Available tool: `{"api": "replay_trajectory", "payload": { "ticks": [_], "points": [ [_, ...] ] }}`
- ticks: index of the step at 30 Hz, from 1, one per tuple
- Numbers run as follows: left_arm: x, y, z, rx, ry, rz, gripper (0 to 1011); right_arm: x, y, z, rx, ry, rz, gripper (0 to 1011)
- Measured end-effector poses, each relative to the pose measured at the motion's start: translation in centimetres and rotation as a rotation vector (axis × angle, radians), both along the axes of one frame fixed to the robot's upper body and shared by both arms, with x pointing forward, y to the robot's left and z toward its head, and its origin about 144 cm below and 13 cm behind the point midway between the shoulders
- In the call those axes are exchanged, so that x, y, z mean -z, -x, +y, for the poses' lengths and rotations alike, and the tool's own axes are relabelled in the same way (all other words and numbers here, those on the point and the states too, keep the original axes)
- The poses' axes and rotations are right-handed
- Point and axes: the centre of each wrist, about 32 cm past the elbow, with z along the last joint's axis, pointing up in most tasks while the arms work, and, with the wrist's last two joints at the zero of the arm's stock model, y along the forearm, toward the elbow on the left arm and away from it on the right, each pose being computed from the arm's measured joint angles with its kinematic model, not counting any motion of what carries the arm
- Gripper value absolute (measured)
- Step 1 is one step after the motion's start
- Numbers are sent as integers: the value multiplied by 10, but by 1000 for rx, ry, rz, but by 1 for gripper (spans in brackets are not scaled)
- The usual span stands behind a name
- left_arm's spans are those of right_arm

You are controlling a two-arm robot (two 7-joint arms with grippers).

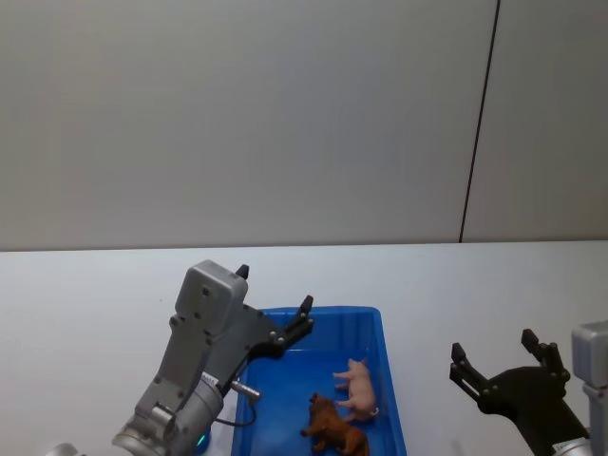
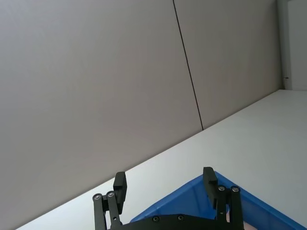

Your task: Pick up the two dolls from the table and place them into the box.

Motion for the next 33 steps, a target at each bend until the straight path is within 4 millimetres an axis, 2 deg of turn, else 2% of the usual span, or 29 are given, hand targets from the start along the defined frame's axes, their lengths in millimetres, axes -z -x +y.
{"api": "replay_trajectory", "payload": {
  "ticks": [21,33],
  "points": [
    [-2,17,19,-176,-6,126,1001,0,1,-1,8,1,-3,1001],
    [5,21,35,-253,-26,238,1001,0,2,-1,9,2,-3,1001]
  ]
}}
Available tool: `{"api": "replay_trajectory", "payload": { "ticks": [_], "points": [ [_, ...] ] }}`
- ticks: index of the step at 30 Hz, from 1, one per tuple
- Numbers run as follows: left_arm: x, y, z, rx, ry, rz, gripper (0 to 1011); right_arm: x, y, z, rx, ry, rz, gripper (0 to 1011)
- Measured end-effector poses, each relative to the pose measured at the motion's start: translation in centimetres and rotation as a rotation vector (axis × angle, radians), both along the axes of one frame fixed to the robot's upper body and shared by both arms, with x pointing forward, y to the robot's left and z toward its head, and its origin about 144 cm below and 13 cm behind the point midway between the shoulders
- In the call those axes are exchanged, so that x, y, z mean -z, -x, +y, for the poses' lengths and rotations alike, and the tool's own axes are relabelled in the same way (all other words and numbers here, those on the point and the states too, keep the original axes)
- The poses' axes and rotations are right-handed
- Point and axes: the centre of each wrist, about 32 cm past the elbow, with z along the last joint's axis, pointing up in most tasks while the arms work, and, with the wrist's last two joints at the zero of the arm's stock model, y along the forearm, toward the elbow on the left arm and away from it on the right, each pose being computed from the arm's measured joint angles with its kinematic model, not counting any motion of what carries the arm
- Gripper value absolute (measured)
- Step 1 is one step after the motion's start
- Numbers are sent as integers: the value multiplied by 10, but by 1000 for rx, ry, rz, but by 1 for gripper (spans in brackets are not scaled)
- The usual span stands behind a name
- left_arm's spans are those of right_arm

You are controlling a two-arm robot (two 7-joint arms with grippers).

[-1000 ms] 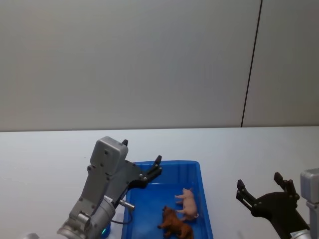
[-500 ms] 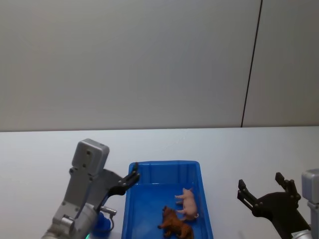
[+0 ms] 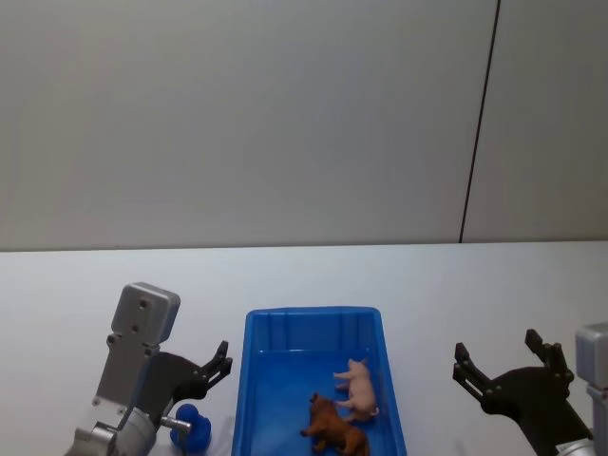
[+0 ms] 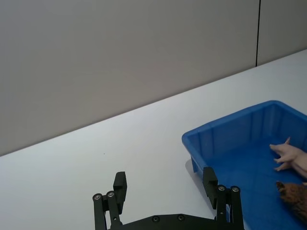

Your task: Pick up the two dolls from the table and place them into the box.

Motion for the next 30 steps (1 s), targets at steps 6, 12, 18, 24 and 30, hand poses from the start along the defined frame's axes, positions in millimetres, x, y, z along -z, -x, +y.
{"api": "replay_trajectory", "payload": {
  "ticks": [6,12,18,24,30],
  "points": [
    [6,0,5,-18,2,54,1001,0,0,0,0,0,0,1001],
    [12,-2,8,-22,8,102,1001,0,0,0,0,0,0,1001],
    [19,-4,10,-25,14,144,1001,0,0,0,0,0,0,1001],
    [25,-6,12,-28,19,179,1001,0,0,0,0,0,0,1001],
    [31,-7,12,-32,23,210,979,0,0,0,0,0,0,1001]
  ]
}}
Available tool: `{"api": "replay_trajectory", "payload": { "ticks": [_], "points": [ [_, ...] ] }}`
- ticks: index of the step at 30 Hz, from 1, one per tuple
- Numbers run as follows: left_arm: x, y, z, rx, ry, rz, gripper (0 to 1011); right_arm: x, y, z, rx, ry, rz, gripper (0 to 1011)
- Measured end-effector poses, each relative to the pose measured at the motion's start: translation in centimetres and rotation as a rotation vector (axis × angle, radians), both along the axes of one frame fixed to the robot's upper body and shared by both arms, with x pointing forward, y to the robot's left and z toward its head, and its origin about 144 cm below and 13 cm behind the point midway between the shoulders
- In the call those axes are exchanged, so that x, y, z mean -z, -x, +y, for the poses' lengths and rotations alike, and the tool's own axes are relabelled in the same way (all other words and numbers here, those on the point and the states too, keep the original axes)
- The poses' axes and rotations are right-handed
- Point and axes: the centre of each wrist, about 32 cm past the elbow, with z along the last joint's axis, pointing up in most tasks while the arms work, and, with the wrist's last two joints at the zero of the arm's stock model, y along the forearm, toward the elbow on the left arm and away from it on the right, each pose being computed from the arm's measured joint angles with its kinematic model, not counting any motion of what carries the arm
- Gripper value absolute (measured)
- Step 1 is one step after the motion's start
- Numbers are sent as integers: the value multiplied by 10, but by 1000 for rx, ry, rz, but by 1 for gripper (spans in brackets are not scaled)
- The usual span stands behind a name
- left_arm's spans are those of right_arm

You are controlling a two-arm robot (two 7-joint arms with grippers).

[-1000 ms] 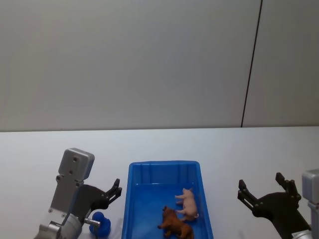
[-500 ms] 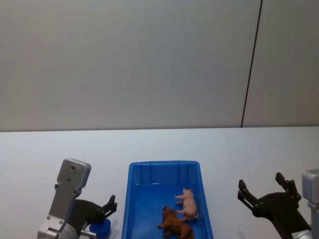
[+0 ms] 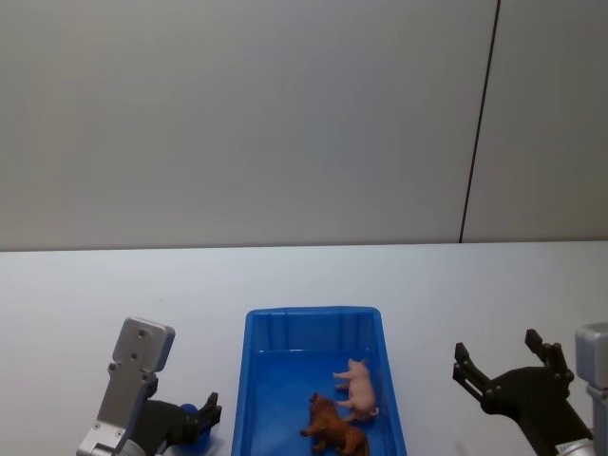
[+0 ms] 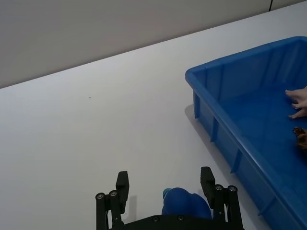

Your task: Pick up the two dolls from the table and place them into the box.

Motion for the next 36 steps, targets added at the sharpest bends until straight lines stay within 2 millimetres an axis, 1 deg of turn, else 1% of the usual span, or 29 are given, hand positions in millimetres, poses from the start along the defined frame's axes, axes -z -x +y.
{"api": "replay_trajectory", "payload": {
  "ticks": [1,2,4,5,6,7,8,9,12,13,15,16,17,19,21,22,30,36],
  "points": [
    [0,0,0,0,0,0,953,0,0,0,0,0,0,1001],
    [0,0,0,0,1,3,953,0,0,0,0,0,0,1001],
    [2,0,0,-2,2,13,906,0,0,0,0,0,0,1001],
    [3,0,0,-3,3,19,864,0,0,0,0,0,0,1001],
    [3,-1,0,-4,3,21,864,0,0,0,0,0,0,1001],
    [3,-1,0,-4,4,24,814,0,0,0,0,0,0,1001],
    [3,-1,0,-5,5,26,794,0,0,0,0,0,0,1001],
    [4,-1,-1,-5,6,29,740,0,0,0,0,0,0,1001],
    [4,0,-1,-8,8,39,681,0,0,0,0,0,0,1001],
    [4,0,-1,-9,9,40,621,0,0,0,0,0,0,1001],
    [5,0,-1,-11,9,46,587,0,0,0,0,0,0,1001],
    [5,0,-1,-12,10,47,517,0,0,0,0,0,0,1001],
    [5,0,-2,-13,10,49,499,0,0,0,0,0,0,1001],
    [5,0,-2,-15,13,53,414,0,0,0,0,0,0,1001],
    [5,1,-2,-16,17,56,381,0,0,0,0,0,0,1001],
    [5,1,-2,-17,20,57,317,0,0,0,0,0,0,1001],
    [5,3,-4,-15,44,50,263,0,0,0,0,0,0,1001],
    [-1,4,-6,-8,63,5,236,0,0,0,0,0,0,1001]
  ]
}}
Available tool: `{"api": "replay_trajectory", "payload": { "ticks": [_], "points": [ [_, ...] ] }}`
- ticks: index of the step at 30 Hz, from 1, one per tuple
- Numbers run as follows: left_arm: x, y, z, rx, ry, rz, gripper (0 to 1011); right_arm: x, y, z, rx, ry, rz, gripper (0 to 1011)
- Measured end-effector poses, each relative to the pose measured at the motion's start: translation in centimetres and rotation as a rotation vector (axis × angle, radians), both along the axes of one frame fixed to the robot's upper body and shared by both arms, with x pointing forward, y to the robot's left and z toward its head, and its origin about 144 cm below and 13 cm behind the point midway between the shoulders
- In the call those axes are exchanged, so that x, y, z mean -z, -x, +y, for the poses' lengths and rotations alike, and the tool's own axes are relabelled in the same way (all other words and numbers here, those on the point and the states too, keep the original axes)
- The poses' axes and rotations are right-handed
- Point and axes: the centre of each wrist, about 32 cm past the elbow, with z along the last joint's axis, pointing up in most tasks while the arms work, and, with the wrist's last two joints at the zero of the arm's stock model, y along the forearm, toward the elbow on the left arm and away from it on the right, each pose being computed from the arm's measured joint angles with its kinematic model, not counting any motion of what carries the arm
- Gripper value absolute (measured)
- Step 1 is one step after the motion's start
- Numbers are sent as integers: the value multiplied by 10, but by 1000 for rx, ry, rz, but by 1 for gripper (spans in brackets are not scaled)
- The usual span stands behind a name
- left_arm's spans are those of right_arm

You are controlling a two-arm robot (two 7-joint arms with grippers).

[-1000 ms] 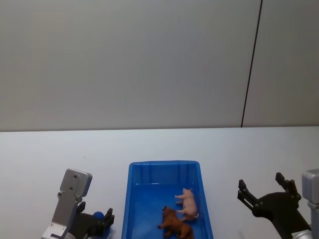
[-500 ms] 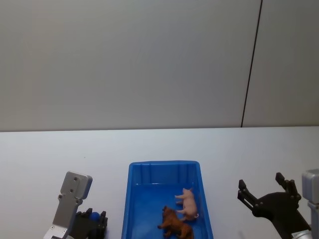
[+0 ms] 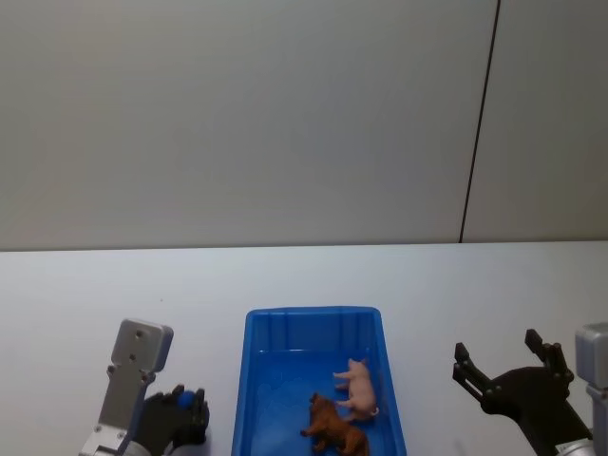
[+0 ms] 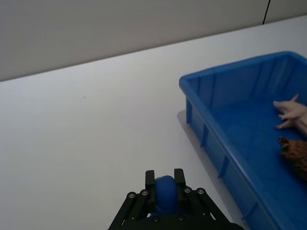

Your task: Pick up the two dolls from the table and place them into the box.

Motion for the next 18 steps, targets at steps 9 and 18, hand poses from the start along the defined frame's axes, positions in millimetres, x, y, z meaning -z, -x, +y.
{"api": "replay_trajectory", "payload": {
  "ticks": [9,18],
  "points": [
    [-15,1,-3,24,5,-105,191,0,0,0,0,0,0,1001],
    [-31,0,-6,91,4,-227,183,0,0,0,0,0,0,1001]
  ]
}}
